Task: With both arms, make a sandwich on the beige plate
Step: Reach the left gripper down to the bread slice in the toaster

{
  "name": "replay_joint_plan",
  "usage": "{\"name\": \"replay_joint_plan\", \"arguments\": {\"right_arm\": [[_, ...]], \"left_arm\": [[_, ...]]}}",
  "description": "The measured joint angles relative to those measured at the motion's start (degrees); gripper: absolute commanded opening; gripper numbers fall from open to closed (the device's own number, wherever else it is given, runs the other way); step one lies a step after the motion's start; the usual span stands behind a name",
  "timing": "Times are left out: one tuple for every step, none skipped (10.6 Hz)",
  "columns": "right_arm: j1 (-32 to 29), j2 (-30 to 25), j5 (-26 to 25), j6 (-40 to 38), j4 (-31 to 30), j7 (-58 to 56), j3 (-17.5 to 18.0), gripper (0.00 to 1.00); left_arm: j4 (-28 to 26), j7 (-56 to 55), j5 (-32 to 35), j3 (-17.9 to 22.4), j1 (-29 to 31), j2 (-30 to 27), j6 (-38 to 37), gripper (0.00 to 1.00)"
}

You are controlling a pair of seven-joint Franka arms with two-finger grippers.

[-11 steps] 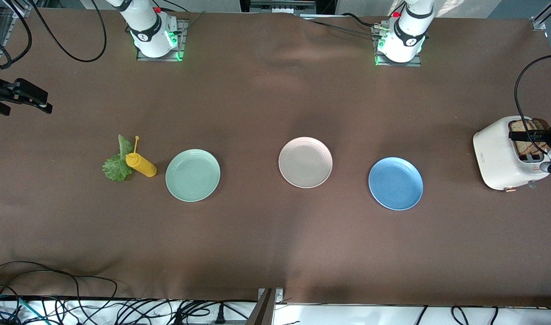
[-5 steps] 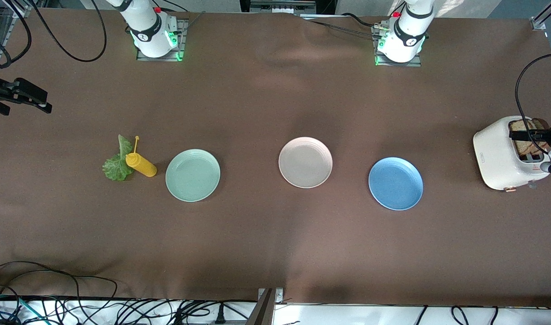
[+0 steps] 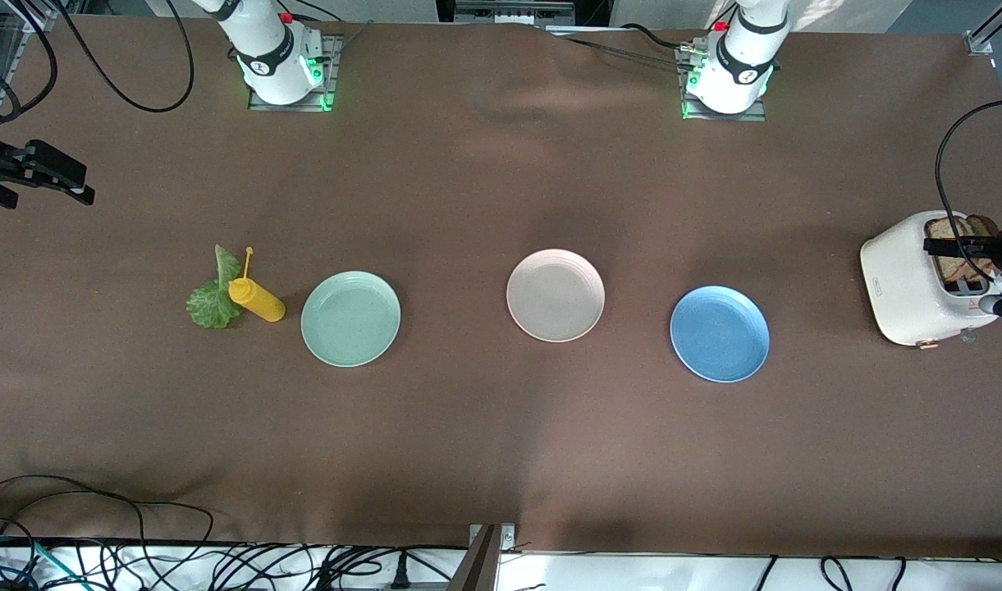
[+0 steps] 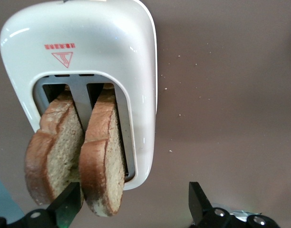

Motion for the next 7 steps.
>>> {"name": "replay_joint_plan", "arguments": {"right_arm": [[0.0, 0.0, 0.0, 0.0, 0.0, 0.0, 0.1, 1.0], [0.1, 0.0, 0.0, 0.0, 0.0, 0.0, 0.2, 1.0], [0.1, 0.0, 0.0, 0.0, 0.0, 0.0, 0.2, 1.0], [0.1, 0.0, 0.0, 0.0, 0.0, 0.0, 0.2, 1.0], [0.1, 0.0, 0.0, 0.0, 0.0, 0.0, 0.2, 1.0], [0.1, 0.0, 0.0, 0.0, 0.0, 0.0, 0.2, 1.0], [0.1, 0.0, 0.0, 0.0, 0.0, 0.0, 0.2, 1.0]], "left_arm": [[0.0, 0.1, 0.0, 0.2, 0.1, 0.5, 0.1, 1.0], [0.0, 0.2, 0.0, 0.3, 0.2, 1.0, 0.3, 1.0], [0.0, 0.3, 0.0, 0.3, 0.5, 1.5, 0.3, 0.99], [0.0, 0.4, 0.0, 0.3, 0.7, 1.8, 0.4, 0.75], [0.0, 0.6, 0.0, 0.3, 0.9, 2.0, 0.4, 0.37], [0.0, 0.8, 0.0, 0.3, 0.9, 2.1, 0.4, 0.07], [0.0, 0.9, 0.0, 0.3, 0.9, 2.2, 0.4, 0.0]]}}
